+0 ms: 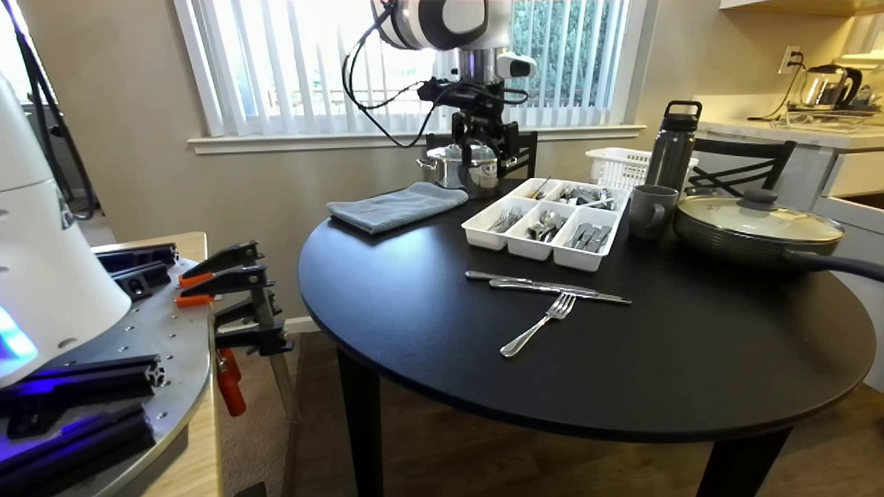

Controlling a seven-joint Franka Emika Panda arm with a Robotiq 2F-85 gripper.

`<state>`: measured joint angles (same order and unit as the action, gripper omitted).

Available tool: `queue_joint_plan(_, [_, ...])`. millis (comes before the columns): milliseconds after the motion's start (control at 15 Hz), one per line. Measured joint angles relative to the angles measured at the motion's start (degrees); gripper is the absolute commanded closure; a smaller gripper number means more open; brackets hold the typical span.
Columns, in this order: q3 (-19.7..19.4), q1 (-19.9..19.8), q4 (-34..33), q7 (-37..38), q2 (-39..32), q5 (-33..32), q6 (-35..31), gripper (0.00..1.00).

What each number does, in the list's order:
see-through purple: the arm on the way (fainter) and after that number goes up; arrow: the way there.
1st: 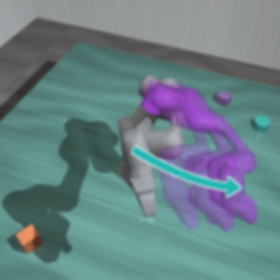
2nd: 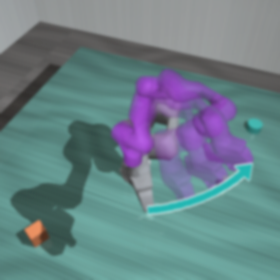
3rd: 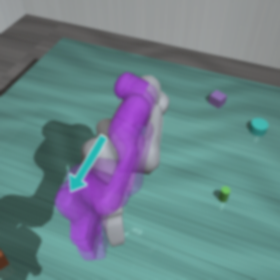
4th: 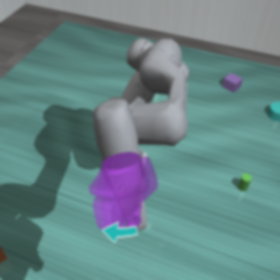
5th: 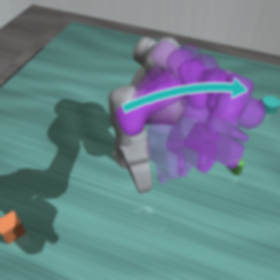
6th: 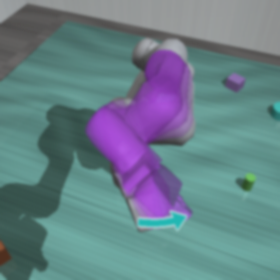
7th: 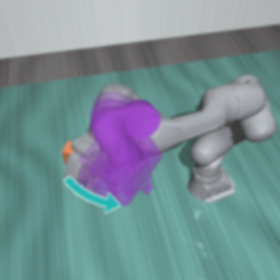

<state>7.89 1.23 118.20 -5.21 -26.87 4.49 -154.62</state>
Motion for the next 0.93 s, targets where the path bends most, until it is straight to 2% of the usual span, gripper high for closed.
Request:
queue_joint_plan(267, [1.79, -4.73, 10.81, -0.07, 3.24, 11.05, -4.44, 0.00])
queue_joint_plan(533, [5.03, -10.21, 15.18, -1.07, 2.86, 20.92, -4.92, 0.00])
queue_joint_plan(733, [3.90, -11.59, 15.88, -0.75, 1.87, 22.51, -4.90, 0.00])
queue_joint_plan(933, [-0.05, -10.19, 15.84, 2.32, 0.33, 21.07, -4.84, 0.00])
